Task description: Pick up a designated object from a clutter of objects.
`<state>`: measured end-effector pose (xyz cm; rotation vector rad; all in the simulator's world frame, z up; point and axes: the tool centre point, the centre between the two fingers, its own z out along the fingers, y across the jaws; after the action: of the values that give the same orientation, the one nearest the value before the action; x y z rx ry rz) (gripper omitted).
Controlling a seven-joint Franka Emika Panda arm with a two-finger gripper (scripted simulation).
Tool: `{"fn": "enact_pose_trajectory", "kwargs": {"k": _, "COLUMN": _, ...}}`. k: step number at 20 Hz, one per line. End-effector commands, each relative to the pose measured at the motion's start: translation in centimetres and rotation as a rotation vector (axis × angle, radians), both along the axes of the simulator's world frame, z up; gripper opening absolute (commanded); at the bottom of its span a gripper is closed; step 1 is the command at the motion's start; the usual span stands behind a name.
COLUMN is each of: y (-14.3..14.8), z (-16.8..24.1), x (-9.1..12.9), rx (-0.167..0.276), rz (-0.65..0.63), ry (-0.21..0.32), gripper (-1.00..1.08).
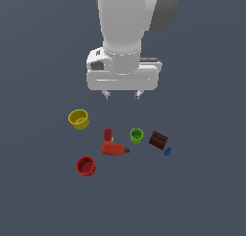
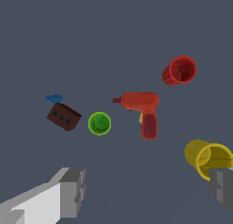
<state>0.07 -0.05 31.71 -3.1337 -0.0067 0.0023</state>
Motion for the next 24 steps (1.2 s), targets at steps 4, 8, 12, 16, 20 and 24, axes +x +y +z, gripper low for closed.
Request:
{"fn": "enact_pose_trajectory", "kwargs": {"k": 4, "y": 0.3, "z": -0.2, "x": 0.0, "rx": 0.000, "rz": 0.012, "ry": 0.001, "gripper": 1.00}}
{"fn": "enact_pose_trajectory", "kwargs": {"k": 8, "y": 1.5, "z": -1.0, "x": 0.0, "rx": 0.000, "rz": 0.055, "ry": 0.006, "gripper": 1.00}}
{"fn": "enact_pose_trajectory", "kwargs": {"k": 12, "y": 1.9, "z": -1.2, "x": 0.0, "rx": 0.000, "rz": 0.069, "ry": 0.007, "gripper": 1.00}}
{"fn": "enact_pose_trajectory", "kwargs": {"k": 16, "y": 1.8, "z": -1.3, "x": 0.0, "rx": -0.001, "rz": 0.071, "ry": 0.007, "gripper": 1.00}}
{"fn": "enact_pose_trajectory", "kwargs": {"k": 20, "y": 2.0, "z": -1.8, "x": 0.1, "rx": -0.003, "rz": 0.098, "ry": 0.006, "gripper": 1.00}}
{"fn": "enact_pose_trajectory", "kwargs": {"k": 24, "y": 2.1, "z": -2.8, "x": 0.3, "rx": -0.006, "rz": 0.148, "ry": 0.006, "gripper": 1.00}}
